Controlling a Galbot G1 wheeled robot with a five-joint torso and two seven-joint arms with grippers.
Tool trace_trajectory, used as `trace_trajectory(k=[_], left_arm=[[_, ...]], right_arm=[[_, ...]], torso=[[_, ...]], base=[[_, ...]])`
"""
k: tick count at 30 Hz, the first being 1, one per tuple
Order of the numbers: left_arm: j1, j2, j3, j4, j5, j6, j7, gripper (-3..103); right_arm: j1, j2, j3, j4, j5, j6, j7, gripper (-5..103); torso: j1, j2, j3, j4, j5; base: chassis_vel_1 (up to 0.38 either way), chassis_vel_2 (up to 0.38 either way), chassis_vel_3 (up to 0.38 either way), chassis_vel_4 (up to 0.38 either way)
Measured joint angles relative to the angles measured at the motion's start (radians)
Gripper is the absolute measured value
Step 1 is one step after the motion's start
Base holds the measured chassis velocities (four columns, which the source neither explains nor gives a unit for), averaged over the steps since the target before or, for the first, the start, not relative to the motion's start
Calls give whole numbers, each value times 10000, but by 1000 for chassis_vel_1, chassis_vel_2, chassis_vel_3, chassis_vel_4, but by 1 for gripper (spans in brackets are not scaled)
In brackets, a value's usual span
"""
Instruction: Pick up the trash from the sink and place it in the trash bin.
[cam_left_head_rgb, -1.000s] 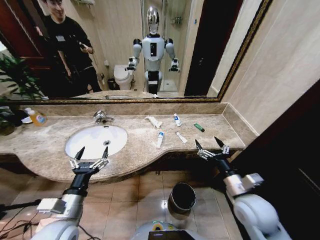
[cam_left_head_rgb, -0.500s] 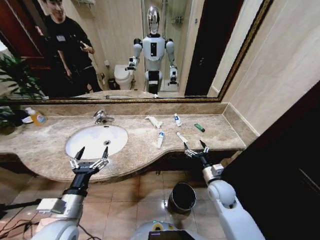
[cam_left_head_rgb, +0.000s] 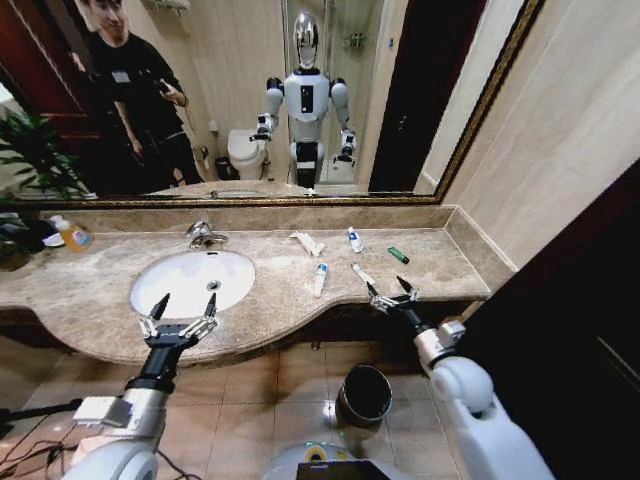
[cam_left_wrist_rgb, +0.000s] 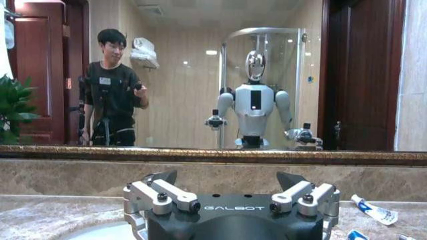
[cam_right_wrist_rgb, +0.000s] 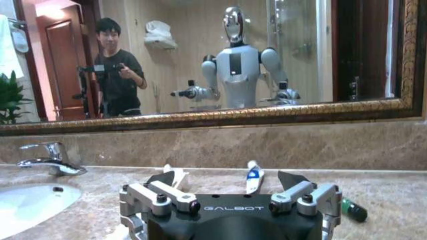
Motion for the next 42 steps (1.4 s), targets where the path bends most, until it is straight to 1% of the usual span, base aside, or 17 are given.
trace_trajectory(k=[4,5,8,11,12,15,16,19,20,23,24,25,27,31,33,39,42], left_arm=[[0,0,1,-1,0,0,0,100],[0,0,1,0,0,0,0,100],[0,0,0,0,0,0,0,100],[0,0,1,-1,0,0,0,100],[0,0,1,-1,0,0,0,100],[-1,0,1,0,0,0,0,100],[-1,0,1,0,0,0,0,100],[0,0,1,0,0,-1,0,100],[0,0,1,0,0,-1,0,100],[0,-1,0,0,0,0,-1,100],[0,-1,0,0,0,0,-1,100],[0,0,1,0,0,0,0,100],[0,-2,1,0,0,0,-1,100],[0,0,1,0,0,0,0,100],[0,0,1,0,0,0,0,100],[0,0,0,0,0,0,0,100],[0,0,1,0,0,0,0,100]], right_arm=[[113,-271,74,-313,228,181,-267,100],[283,-514,105,-637,449,270,-534,100],[540,-732,77,-962,609,292,-679,100],[1647,-1300,-160,-2069,867,161,-1083,100],[1647,-1300,-160,-2069,867,161,-1083,100],[2812,-1629,-435,-3301,942,74,-1427,100],[2812,-1629,-435,-3301,942,74,-1427,100],[3947,-1843,-769,-4639,941,-102,-1760,100],[3947,-1843,-769,-4639,941,-102,-1760,100],[4856,-2163,-1056,-5775,727,-504,-2214,100],[4856,-2163,-1056,-5775,727,-504,-2214,100],[5445,-2302,-1274,-6362,522,-657,-2457,100],[6165,-2422,-1614,-7051,390,-811,-2632,100],[6682,-2488,-1904,-7554,320,-901,-2779,100],[7149,-2481,-2233,-8202,138,-954,-3021,100],[7335,-2249,-2297,-8812,-143,-889,-3282,100],[7433,-2161,-2292,-9034,-233,-854,-3341,100]], torso=[[0,0,0,0,2],[0,0,0,-2,2],[0,0,0,-2,1],[0,0,0,-1,2],[0,0,0,-1,2],[0,-1,1,0,1],[0,-1,1,0,1],[2,-1,2,1,2],[2,-1,2,1,2],[1,0,2,-2,1],[1,0,2,-2,1],[1,0,2,-2,1],[1,-1,1,-1,0],[2,-1,2,3,-2],[2,-1,2,1,0],[1,-1,1,0,4],[1,-1,1,0,-1]], base=[[0,0,0,0],[0,0,0,0],[0,0,0,0],[0,0,0,0],[0,0,0,0],[0,0,0,0],[0,0,0,0],[0,0,0,0],[0,0,0,0],[0,0,0,0],[0,0,0,0],[0,0,0,0],[0,0,0,0],[0,0,0,0],[0,0,0,0],[0,0,0,0],[0,0,0,0]])
